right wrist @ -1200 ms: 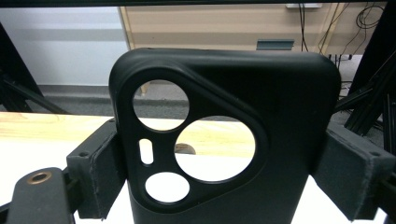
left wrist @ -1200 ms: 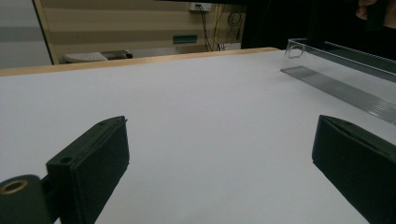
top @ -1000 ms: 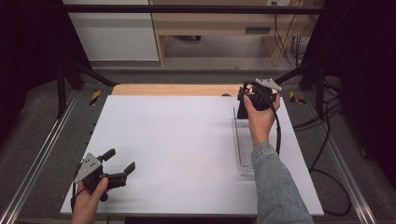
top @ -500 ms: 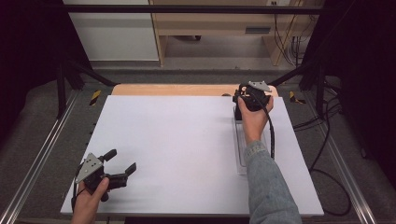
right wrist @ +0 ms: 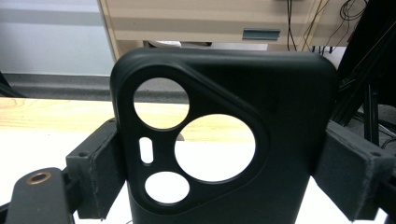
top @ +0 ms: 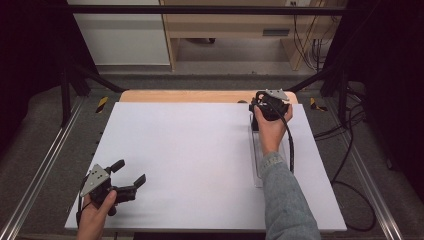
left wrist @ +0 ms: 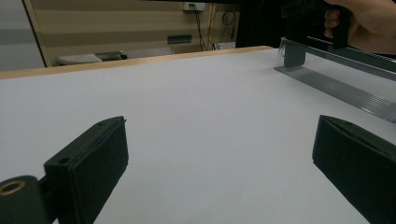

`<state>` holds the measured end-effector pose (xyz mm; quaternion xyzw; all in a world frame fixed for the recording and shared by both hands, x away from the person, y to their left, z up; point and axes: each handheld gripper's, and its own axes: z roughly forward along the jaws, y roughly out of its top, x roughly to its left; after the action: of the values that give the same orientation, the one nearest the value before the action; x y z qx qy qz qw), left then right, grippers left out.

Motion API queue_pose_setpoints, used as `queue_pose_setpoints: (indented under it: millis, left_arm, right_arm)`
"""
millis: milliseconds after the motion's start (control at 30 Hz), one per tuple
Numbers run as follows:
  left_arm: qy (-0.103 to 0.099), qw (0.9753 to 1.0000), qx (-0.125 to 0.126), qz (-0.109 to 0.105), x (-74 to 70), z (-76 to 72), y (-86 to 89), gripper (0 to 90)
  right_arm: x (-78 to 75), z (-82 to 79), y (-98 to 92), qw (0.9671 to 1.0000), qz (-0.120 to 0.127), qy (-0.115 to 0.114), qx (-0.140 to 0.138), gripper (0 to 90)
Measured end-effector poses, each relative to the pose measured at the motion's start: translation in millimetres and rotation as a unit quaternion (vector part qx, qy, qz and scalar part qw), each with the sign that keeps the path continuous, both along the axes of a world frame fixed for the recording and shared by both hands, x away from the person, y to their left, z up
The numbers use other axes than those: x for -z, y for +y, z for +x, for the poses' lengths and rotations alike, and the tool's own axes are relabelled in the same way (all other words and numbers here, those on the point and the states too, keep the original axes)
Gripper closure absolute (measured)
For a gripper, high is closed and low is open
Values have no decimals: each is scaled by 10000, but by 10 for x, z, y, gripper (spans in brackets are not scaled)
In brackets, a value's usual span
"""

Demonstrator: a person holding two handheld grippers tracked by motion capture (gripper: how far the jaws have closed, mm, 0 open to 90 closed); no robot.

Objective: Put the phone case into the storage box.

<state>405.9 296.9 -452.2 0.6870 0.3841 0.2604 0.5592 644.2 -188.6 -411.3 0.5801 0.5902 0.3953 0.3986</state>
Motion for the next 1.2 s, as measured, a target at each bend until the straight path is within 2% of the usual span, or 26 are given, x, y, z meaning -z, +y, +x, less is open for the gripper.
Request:
queue_pose_setpoints:
  millis: [1200]
  left_arm:
    - [-15,10000,27,-7,-4,0,-12,35]
  right_arm:
    - [27,-9,19,10000,-47,72,-45,126]
